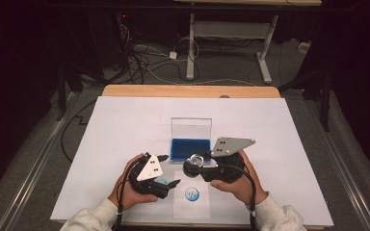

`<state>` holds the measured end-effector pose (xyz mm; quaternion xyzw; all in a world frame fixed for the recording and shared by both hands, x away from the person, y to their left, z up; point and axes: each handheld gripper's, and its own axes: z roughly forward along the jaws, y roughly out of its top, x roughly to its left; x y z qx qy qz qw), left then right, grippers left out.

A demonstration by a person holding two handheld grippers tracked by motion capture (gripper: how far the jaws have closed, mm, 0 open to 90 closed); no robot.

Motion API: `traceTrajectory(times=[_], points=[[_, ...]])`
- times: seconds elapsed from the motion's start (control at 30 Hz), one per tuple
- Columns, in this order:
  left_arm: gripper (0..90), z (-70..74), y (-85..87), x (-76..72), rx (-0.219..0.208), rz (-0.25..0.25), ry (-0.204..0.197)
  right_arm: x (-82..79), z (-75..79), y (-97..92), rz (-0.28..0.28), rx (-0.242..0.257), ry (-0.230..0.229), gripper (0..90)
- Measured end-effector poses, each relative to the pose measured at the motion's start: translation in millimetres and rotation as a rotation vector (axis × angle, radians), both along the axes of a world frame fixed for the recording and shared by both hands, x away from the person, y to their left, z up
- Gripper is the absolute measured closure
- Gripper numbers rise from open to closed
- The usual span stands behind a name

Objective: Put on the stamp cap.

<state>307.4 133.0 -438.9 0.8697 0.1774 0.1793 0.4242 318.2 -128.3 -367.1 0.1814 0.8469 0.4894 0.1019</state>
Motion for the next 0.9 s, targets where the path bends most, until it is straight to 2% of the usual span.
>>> traceTrajectory(times=[0.2, 0.43, 0.5, 0.77, 0.9], points=[[16.0, 0.3, 15.3, -2.4, 0.031, 0.033, -0.021, 0.7, 1.5, -4.6, -0.018, -0.027, -0.018, 56.6], [16.0, -0.7, 33.4, -4.4, 0.03, 0.07, -0.021, 4.1, 1.1, -12.5, -0.042, -0.034, -0.018, 56.6], [16.0, -1.2, 38.3, -5.1, 0.045, 0.081, -0.027, 4.9, 0.8, -14.6, -0.05, -0.037, -0.015, 56.6], [16.0, -5.1, 55.8, -11.0, 0.057, 0.113, -0.04, 8.2, 1.0, -23.0, -0.068, -0.039, -0.014, 56.6], [16.0, -7.3, 66.2, -13.3, 0.048, 0.136, -0.044, 9.5, 2.0, -27.3, -0.08, -0.036, -0.012, 56.6]])
